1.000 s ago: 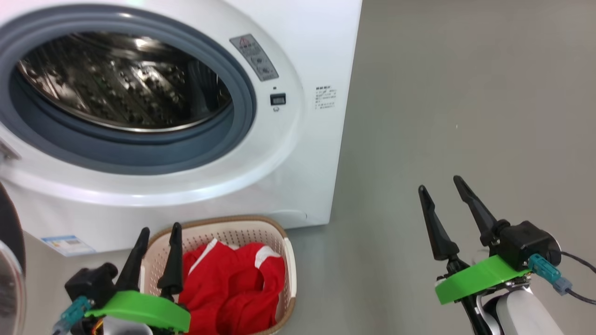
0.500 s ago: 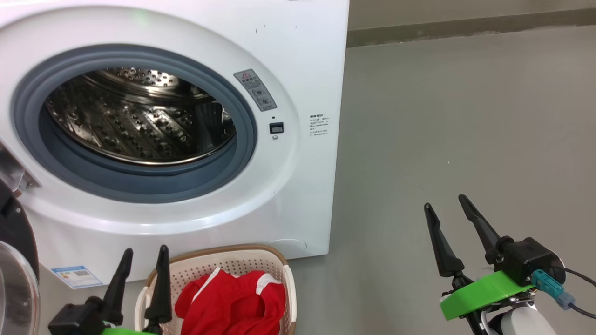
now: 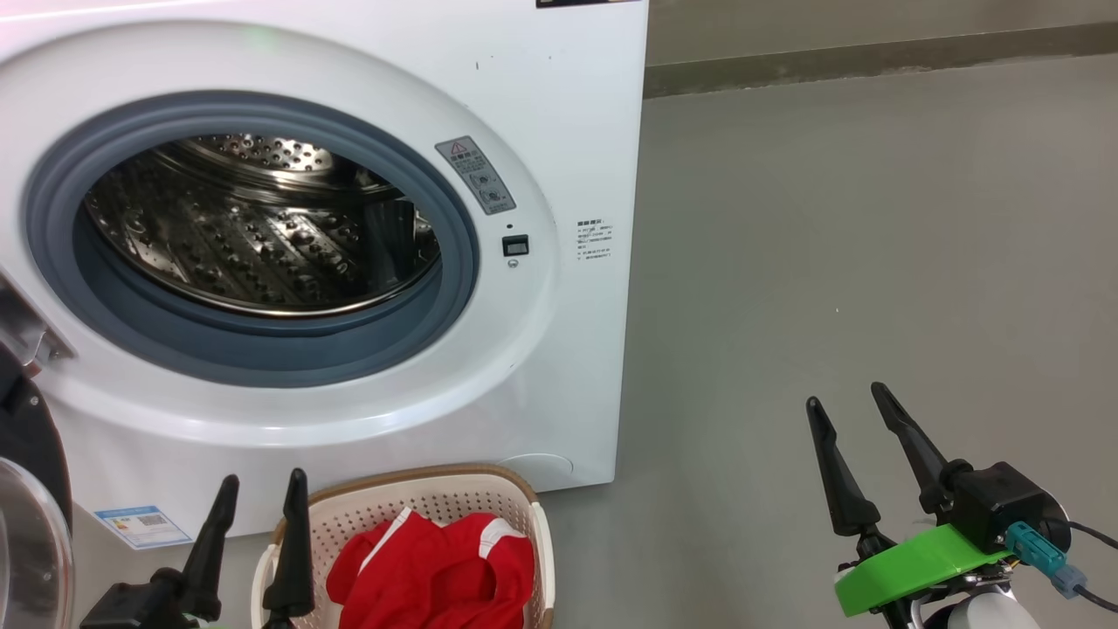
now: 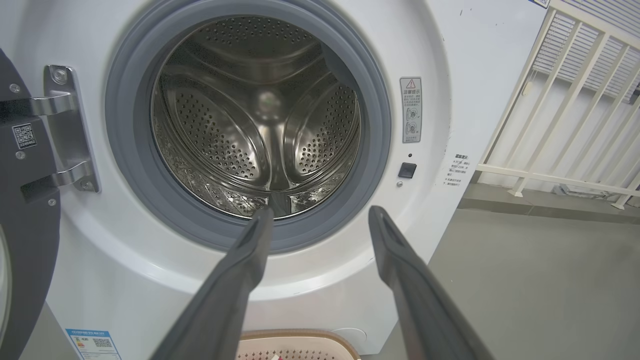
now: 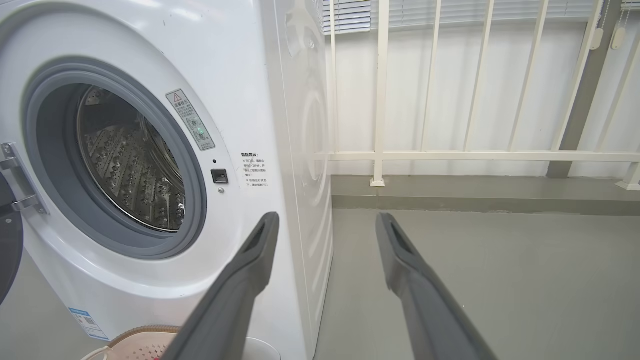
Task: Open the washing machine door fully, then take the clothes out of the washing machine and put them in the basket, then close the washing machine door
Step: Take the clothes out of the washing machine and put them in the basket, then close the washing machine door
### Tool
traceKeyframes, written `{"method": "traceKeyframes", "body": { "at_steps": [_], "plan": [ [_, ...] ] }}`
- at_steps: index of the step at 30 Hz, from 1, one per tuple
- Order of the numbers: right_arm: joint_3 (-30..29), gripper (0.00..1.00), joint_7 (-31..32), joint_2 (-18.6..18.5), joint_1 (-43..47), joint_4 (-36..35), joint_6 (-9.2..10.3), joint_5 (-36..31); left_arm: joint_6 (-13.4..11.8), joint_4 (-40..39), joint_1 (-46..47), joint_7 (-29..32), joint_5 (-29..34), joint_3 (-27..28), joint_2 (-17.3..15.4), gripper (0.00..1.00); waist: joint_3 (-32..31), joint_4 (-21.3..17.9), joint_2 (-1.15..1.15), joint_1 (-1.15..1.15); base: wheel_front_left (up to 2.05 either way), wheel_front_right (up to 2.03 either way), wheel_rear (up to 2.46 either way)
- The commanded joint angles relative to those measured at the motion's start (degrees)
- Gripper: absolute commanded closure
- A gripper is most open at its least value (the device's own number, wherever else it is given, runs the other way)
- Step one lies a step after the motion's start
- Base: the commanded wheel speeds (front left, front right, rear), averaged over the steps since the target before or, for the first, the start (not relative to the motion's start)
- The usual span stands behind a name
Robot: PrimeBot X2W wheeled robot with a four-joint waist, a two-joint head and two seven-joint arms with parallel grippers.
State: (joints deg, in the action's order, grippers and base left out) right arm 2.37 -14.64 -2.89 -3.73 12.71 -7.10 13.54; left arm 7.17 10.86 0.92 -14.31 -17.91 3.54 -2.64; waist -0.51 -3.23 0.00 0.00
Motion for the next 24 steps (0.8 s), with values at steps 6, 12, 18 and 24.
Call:
{"method": "traceKeyframes", "body": {
  "at_steps": [6,12,18,24],
  "plan": [
    [1.0,0.0,-0.4,0.0,-1.4,-1.4,-0.39,-0.5,0.1,-1.6,0.4,-0.7,0.8,2.3,-0.3,0.0,-0.2,-0.2,0.0,0.0,0.0,0.0,0.0],
    [0.7,0.0,-0.4,0.0,-1.2,-1.3,-0.39,-0.6,0.2,-2.8,0.5,-0.7,0.0,1.5,-0.3,0.0,-0.4,-0.2,0.0,0.0,0.0,0.0,0.0],
    [0.7,0.0,-0.4,0.0,-1.2,-1.2,-0.39,-0.3,0.1,-3.4,0.6,-0.7,1.9,1.2,-0.5,0.0,-0.4,-0.3,0.0,0.0,0.0,0.0,0.0],
    [0.6,0.0,-0.4,0.0,-1.2,-1.1,-0.39,-0.1,0.2,-5.2,0.2,-0.7,2.3,0.9,-0.5,0.0,-0.3,-0.4,0.0,0.0,0.0,0.0,0.0]
  ]
}}
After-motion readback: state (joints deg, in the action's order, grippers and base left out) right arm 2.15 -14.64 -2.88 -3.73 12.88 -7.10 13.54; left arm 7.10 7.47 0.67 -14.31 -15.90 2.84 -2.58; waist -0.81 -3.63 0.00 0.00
